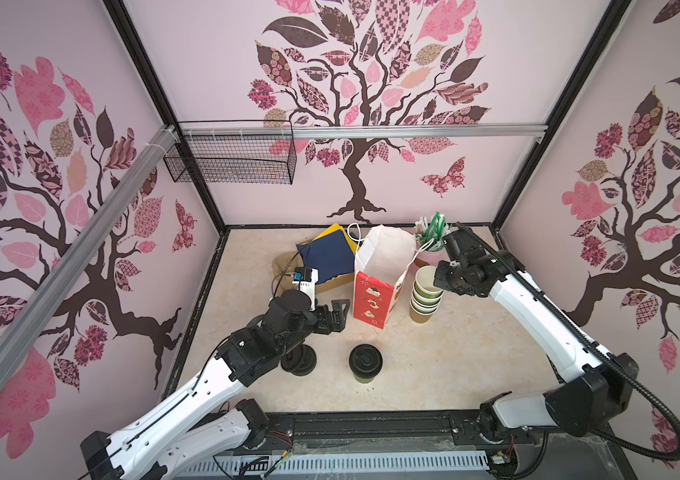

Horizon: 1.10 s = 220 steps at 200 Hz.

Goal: Pack the takeout coffee
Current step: 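Move the right gripper to the paper cup stack and grip the top cup, then lift the top paper cup and set it beside the lidded cup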

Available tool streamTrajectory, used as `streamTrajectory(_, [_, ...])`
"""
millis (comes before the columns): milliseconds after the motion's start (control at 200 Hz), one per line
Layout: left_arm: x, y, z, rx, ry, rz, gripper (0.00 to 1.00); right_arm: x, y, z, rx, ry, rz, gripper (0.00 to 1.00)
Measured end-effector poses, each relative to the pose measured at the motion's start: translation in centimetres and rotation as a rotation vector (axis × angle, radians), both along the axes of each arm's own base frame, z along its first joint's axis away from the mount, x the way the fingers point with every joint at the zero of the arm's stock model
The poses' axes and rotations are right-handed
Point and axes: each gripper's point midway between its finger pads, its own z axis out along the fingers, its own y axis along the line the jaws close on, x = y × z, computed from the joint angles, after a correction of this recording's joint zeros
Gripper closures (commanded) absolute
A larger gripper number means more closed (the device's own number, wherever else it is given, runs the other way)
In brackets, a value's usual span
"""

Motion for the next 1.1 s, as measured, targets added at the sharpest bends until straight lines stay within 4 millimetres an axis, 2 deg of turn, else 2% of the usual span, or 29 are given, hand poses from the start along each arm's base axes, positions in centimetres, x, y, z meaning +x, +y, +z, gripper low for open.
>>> streamTrajectory(300, [-0.3,0.6,0.8,-0.023,-0.02,0.013,0.03,-0.4,-0.2,2.5,0.039,-0.073,-0.023,1.0])
streamTrajectory(400, [-0.3,0.8,1.0,-0.031,-0.022,0.028,0.03,-0.5,-0.3,3.9,0.046,-0.104,-0.019,1.0])
streamTrajectory(530, [-0.2,1.3,0.7,-0.033,-0.019,0.052,0.03,-1.3,-0.6,7.8,0.066,-0.193,-0.005,1.0])
streamTrajectory(630, [-0.2,1.7,0.0,-0.028,-0.003,0.075,0.03,-2.9,-1.3,11.0,0.068,-0.259,0.021,1.0])
streamTrajectory(730, [-0.2,2.0,-0.6,-0.027,0.008,0.096,0.03,-4.7,-1.6,12.5,0.067,-0.282,0.066,1.0])
streamTrajectory(845, [-0.2,2.5,-1.1,-0.033,0.016,0.123,0.03,-6.8,-1.1,11.7,0.088,-0.25,0.139,1.0])
streamTrajectory(975, [-0.1,2.9,-1.4,-0.041,0.025,0.154,0.03,-9.9,0.4,8.2,0.117,-0.158,0.234,1.0])
streamTrajectory(1100, [-0.1,3.4,-1.8,-0.053,0.035,0.191,0.03,-13.3,3.3,4.5,0.119,-0.059,0.4,0.99])
